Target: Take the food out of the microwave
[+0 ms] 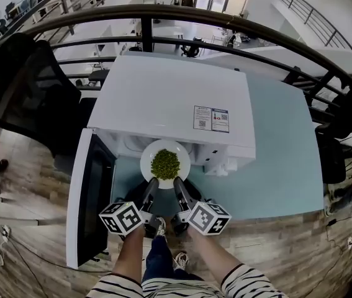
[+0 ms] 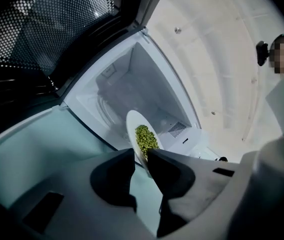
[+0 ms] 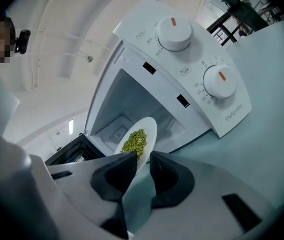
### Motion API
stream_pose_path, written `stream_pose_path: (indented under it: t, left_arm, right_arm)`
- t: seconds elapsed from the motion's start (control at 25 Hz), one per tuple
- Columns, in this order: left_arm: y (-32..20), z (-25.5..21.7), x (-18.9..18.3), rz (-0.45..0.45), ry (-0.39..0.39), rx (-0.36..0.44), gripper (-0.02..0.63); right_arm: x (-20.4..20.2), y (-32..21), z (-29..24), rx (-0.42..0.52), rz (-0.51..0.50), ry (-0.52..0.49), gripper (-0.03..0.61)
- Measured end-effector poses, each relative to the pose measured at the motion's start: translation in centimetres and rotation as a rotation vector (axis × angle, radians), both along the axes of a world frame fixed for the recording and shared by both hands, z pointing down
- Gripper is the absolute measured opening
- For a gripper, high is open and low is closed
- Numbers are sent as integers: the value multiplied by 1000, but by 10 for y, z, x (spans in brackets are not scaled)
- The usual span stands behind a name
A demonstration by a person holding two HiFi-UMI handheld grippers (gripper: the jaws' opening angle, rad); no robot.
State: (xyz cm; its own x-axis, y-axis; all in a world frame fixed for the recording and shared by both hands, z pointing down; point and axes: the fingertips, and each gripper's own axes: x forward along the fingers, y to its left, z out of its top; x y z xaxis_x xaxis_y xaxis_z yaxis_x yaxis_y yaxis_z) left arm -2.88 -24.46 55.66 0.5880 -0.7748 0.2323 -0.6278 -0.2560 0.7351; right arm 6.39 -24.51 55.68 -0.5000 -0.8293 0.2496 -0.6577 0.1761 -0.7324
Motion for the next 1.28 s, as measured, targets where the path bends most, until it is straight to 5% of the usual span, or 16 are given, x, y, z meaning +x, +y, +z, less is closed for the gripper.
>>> stream_pose_path:
  t: [1.28]
  left_arm:
    - [187,-42,33,-25,-21,13,94]
  right_arm:
    - [32,181,-40,-11,-86,-2,89]
